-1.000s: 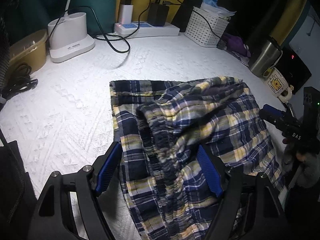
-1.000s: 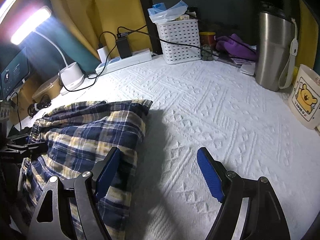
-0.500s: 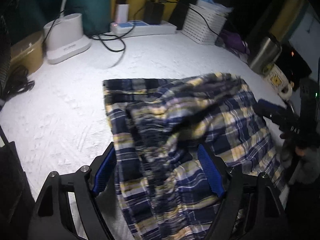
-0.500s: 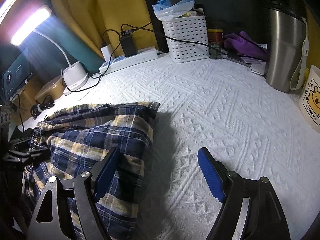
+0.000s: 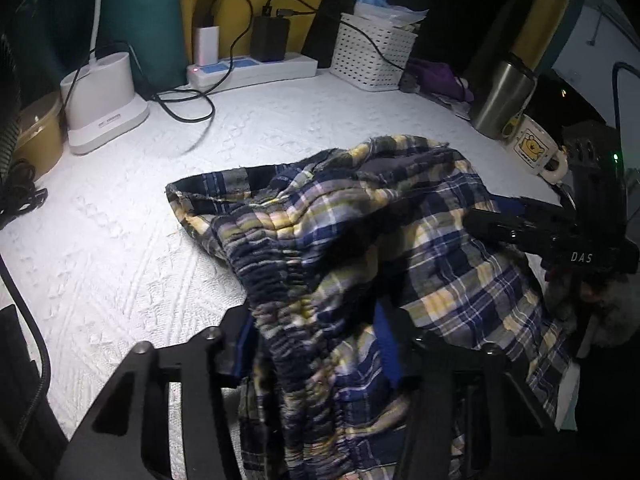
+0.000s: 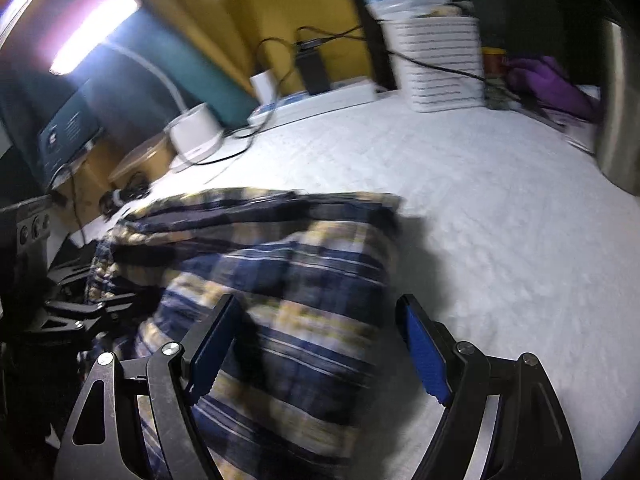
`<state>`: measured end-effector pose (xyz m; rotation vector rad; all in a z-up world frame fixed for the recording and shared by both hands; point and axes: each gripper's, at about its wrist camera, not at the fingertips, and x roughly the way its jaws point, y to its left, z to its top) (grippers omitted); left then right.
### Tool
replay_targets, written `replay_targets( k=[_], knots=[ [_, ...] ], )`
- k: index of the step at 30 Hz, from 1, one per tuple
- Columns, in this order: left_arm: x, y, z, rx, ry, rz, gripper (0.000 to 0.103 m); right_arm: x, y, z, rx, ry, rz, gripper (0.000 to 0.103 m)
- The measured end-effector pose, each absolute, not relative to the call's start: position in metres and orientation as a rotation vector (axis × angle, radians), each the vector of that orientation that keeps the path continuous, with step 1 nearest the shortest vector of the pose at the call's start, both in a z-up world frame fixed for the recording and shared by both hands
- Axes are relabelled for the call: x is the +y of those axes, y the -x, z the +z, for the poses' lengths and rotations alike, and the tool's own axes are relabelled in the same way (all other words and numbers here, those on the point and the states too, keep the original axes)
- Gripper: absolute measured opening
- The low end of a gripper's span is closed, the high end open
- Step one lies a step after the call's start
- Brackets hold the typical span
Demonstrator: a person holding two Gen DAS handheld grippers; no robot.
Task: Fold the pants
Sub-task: 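Grasp the pants waistband with both grippers and lift it up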
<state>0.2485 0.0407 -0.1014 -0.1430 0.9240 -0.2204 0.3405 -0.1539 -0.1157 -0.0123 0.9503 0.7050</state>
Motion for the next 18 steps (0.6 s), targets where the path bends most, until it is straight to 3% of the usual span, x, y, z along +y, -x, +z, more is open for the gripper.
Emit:
replay_targets(
  k=[2, 5, 7, 9, 18],
  knots=[
    [0.041, -0.247, -0.102, 0.918, 0.153, -0.226, 0.040, -0.146, -0.341, -0.117, 0.956, 0.022, 0.744, 0.081],
    [0.038, -0.245, -0.101, 0.907, 0.152, -0.239, 0.032, -0.135, -0.340, -0.117, 0.953, 0.051, 0.760, 0.058],
    [0.036, -0.243, -0.098, 0.895, 0.150, -0.245, 0.030, -0.131, -0.339, -0.117, 0.951, 0.063, 0.767, 0.033],
    [0.035, -0.239, -0.093, 0.880, 0.142, -0.252, 0.029, -0.129, -0.336, -0.115, 0.935, 0.077, 0.776, 0.025],
    [0.035, -0.215, -0.059, 0.786, 0.139, -0.258, 0.028, -0.128, -0.306, -0.075, 0.791, 0.104, 0.764, 0.022]
  ],
)
